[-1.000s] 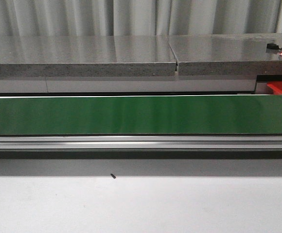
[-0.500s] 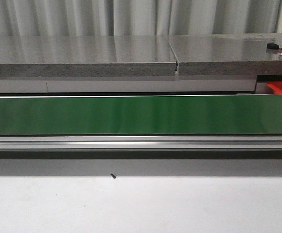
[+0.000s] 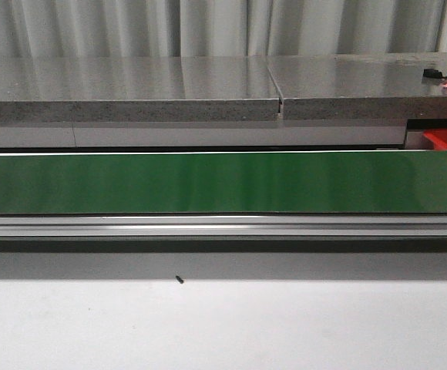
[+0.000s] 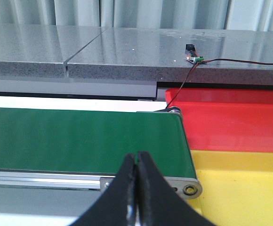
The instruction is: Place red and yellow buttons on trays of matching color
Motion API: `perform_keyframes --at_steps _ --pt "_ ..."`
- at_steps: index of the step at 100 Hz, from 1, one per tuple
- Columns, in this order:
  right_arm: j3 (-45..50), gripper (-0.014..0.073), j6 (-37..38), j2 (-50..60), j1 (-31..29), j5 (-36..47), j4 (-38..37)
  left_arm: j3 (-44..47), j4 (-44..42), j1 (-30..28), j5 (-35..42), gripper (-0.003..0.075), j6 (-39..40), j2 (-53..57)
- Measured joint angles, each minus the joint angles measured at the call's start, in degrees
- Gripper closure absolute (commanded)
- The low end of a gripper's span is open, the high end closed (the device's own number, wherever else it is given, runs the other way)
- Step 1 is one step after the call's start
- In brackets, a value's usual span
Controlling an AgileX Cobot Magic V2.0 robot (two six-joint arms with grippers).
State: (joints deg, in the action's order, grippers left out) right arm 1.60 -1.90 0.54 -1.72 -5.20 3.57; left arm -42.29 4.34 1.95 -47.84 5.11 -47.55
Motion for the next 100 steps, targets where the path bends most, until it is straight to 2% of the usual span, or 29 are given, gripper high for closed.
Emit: perform_keyframes --at_steps 7,23,49,63,89,100 --pt "0.0 0.0662 0.0 0.0 0.0 0.0 0.0 0.0 0.0 0.0 -0.12 0.0031 0.0 0.0" --pt "0.0 0.0662 0.0 0.0 0.0 0.0 0.0 0.0 -0.14 0.0 -0.35 0.007 1.04 0.0" --pt "0.0 0.0662 0.0 0.0 0.0 0.0 0.0 -0.14 -10.9 -2.29 -0.57 0.0071 16.29 -0.6" --pt "0.0 0.0662 0.0 0.0 0.0 0.0 0.0 -0.26 -13.35 -8.34 -0.18 0.0082 17.96 -3.18" --pt "0.0 0.0662 0.0 0.0 0.0 0.0 0.0 -0.26 -15.79 -23.73 5.39 0.0101 18.39 -10.91" --pt "0.0 0.0662 0.0 0.0 0.0 0.0 0.0 -1.12 -15.93 -27.74 6.65 0.0104 18.39 -14.59"
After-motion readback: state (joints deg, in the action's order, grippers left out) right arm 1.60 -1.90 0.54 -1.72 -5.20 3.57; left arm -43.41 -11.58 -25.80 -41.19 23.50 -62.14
